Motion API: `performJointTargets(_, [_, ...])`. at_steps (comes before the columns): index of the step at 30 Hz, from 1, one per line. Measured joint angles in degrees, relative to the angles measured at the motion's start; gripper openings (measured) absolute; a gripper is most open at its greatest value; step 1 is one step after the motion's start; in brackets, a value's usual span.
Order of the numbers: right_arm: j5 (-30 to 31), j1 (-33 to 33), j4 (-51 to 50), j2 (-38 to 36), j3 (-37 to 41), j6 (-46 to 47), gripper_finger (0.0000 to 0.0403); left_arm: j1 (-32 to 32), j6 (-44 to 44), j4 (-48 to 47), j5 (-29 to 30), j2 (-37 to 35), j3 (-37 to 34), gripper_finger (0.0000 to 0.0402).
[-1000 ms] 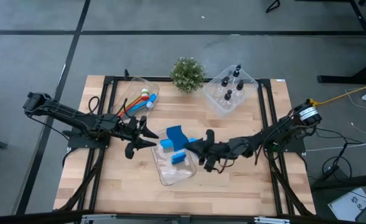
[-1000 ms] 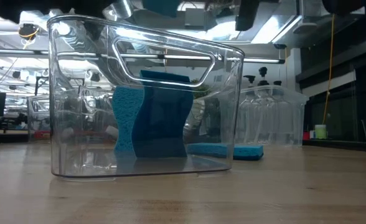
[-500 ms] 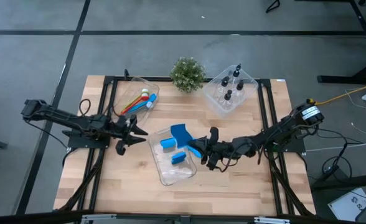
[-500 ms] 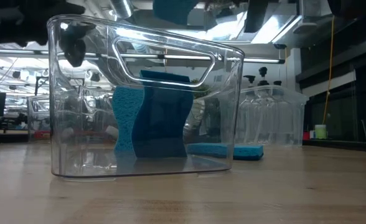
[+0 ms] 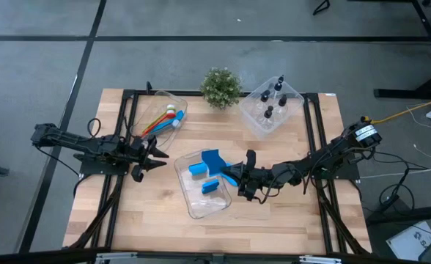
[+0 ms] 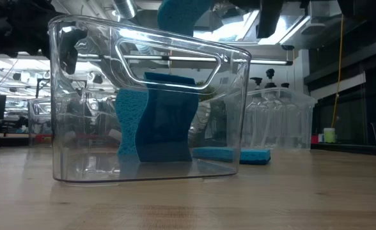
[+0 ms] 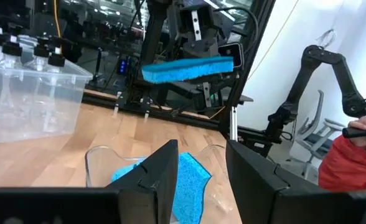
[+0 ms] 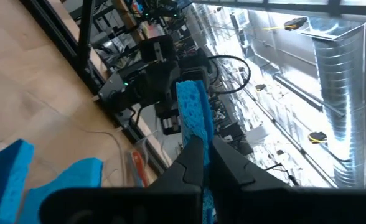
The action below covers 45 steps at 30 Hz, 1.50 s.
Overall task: Pick & Place Kitchen Sink Supplies
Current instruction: Put the sponge into the bottom transparent bin
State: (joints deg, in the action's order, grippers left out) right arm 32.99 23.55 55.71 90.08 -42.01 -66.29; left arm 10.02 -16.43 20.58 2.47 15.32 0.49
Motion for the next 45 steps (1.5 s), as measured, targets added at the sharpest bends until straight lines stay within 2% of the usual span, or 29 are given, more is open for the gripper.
performJointTargets(9, [0.7,0.5,1.9,0.0,1.1,3.5,0.0012,0.0,0.9,-10.6,2.6,-6.6,0.0,0.0127])
performJointTargets(16, [4.8,2.4,2.7,0.0,1.1,3.6,0.0013,0.0,2.2,-13.0,1.9,-8.9,0.0,0.0127])
performJointTargets(23, [4.9,3.8,2.7,0.0,1.1,4.4,0.0013,-0.4,1.7,-16.2,2.1,-11.5,0.0,0.0127])
performJointTargets(30, [5.0,3.7,2.7,0.0,1.1,6.3,0.0013,-6.1,1.1,-19.5,0.4,-15.3,0.0,0.0127])
performJointTargets(37, [5.0,3.7,2.7,0.0,1.1,6.1,0.0013,-12.0,2.4,-19.8,-2.3,-15.3,0.0,0.0127])
performJointTargets(45, [4.9,3.7,2.7,0.0,0.7,7.8,0.0013,-13.6,5.9,-19.8,-2.4,-15.3,0.0,0.0127])
